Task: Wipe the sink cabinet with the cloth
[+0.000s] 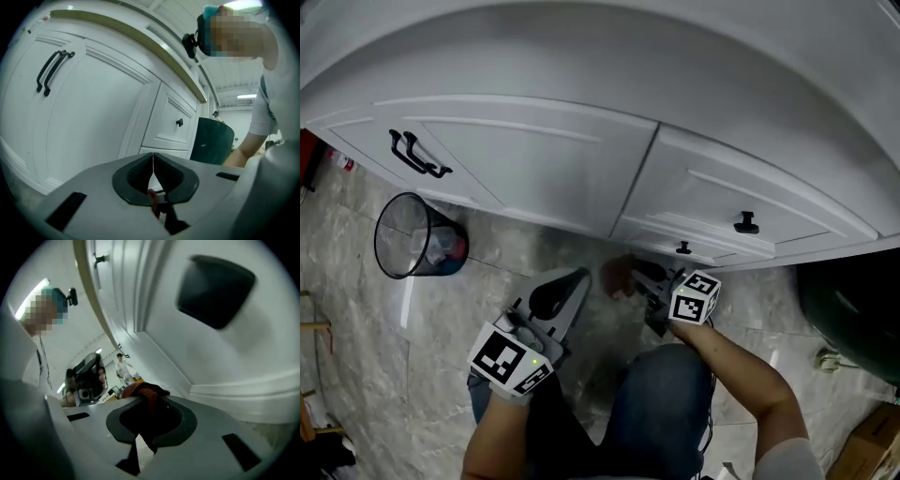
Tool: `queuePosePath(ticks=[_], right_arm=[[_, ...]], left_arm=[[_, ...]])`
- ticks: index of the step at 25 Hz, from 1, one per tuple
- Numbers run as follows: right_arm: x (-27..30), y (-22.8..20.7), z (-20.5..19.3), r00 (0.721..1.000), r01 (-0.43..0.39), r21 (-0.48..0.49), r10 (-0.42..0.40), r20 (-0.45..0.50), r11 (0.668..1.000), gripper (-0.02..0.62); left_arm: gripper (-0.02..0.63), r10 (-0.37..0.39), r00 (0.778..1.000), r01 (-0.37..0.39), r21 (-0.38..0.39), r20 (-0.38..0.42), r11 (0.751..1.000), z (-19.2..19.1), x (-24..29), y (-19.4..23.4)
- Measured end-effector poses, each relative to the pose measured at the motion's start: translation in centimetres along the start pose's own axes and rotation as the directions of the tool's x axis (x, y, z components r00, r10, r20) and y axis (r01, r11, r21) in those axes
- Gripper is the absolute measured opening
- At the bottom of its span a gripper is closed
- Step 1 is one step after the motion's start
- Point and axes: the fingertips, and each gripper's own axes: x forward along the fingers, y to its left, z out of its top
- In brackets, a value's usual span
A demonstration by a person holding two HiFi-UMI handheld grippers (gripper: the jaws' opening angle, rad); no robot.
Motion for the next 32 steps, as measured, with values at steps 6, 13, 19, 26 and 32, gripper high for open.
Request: queuePosePath(ticks=[6, 13, 19, 26, 32], right_arm=[[2.2, -3.3, -1.9, 0.988, 0.001, 0.351, -0.055, 0.144, 0.936, 0.046], [3.4, -6.6, -3.0, 0.956, -0.023, 0.588, -0.153, 0.249, 0.808, 0.048], [3.3, -8.0, -3.0, 0.933, -0.036, 0.652, -0.209, 0.294, 0.757, 0.047], [1.4, -8.3, -2.4, 0.927, -0.032, 0.650, -0.220, 0.303, 0.759, 0.046], [-2.8, -9.7, -2.4, 0.919, 0.052, 0.639, -0.287, 0.269, 0.767, 0.046]], left_arm=[[0.012, 0.006, 0.999, -0.004, 0.060, -0.032, 0.998, -0.2, 0.1, -1.8], [0.012, -0.010, 0.997, 0.016, 0.078, -0.071, 0.997, -1.2, 0.3, -2.7], [0.012, -0.003, 0.996, 0.009, 0.071, -0.086, 0.997, -1.7, 0.2, -2.1], [0.012, -0.009, 0.995, 0.017, 0.079, -0.100, 0.997, -2.0, 0.8, -2.3], [0.012, -0.026, 0.993, 0.034, 0.078, -0.111, 0.996, -2.7, 2.5, -2.6]])
